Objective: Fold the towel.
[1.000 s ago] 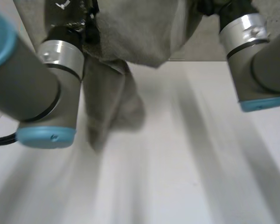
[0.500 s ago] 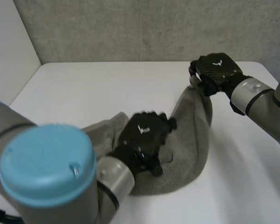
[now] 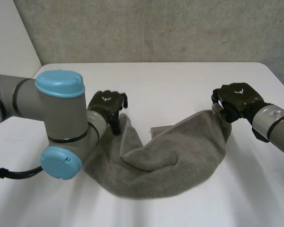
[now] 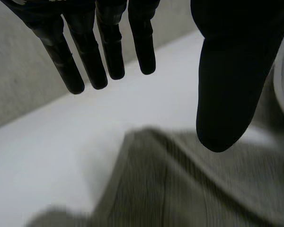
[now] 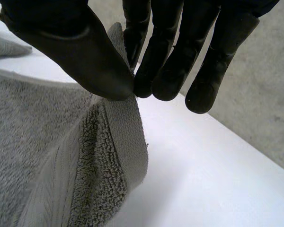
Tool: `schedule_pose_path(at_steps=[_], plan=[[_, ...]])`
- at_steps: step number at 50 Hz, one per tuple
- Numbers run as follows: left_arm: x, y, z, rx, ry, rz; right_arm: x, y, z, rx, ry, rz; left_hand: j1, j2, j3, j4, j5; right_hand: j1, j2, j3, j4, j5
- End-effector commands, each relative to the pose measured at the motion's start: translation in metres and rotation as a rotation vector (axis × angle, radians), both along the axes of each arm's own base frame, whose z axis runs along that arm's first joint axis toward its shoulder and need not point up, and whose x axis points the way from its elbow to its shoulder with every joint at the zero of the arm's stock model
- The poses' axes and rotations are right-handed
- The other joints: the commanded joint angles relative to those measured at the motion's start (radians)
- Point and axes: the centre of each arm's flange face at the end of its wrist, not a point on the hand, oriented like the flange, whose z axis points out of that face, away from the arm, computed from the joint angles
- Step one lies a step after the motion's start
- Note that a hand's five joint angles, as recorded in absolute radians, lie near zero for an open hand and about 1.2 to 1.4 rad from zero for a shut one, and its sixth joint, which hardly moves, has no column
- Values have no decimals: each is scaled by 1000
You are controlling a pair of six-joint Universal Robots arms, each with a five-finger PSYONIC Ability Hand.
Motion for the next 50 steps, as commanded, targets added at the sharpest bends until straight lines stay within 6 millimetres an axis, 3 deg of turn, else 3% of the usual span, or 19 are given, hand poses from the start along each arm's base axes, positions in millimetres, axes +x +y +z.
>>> schedule_pose_path(at_steps=[1, 7, 11, 18, 20, 27, 37, 50], plan=[[13, 11, -14, 73, -119, -13, -12, 1, -8, 27, 1, 3, 79, 80, 80, 81, 80, 95, 64, 59, 66, 58], [27, 11, 16, 27, -97, -5, -16, 4, -14, 51, 0, 3, 65, 65, 66, 66, 65, 95, 64, 59, 66, 58], [29, 10, 19, 14, -107, -17, -17, 5, -16, 62, 1, 3, 56, 56, 57, 57, 56, 95, 64, 59, 66, 58], [32, 6, 5, 41, -138, -26, -18, 8, -20, 74, 1, 1, -21, -20, -20, -19, -20, 95, 64, 59, 66, 58], [26, 9, -7, 73, -123, -77, -18, 8, -20, 76, 1, 1, -26, -26, -25, -25, -26, 95, 64, 59, 66, 58], [7, 21, -8, 62, -67, -207, -19, 7, -20, 74, 5, -12, -29, -29, -28, -28, -29, 95, 64, 59, 66, 58], [-12, 39, -19, 74, -74, -279, -58, -17, -17, 39, 34, -212, -18, -17, -17, -16, -17, 95, 64, 59, 66, 58], [-24, 37, -37, 79, -87, -296, -62, -16, -19, 47, 34, -228, 132, 132, 133, 133, 132, 95, 64, 59, 66, 58]])
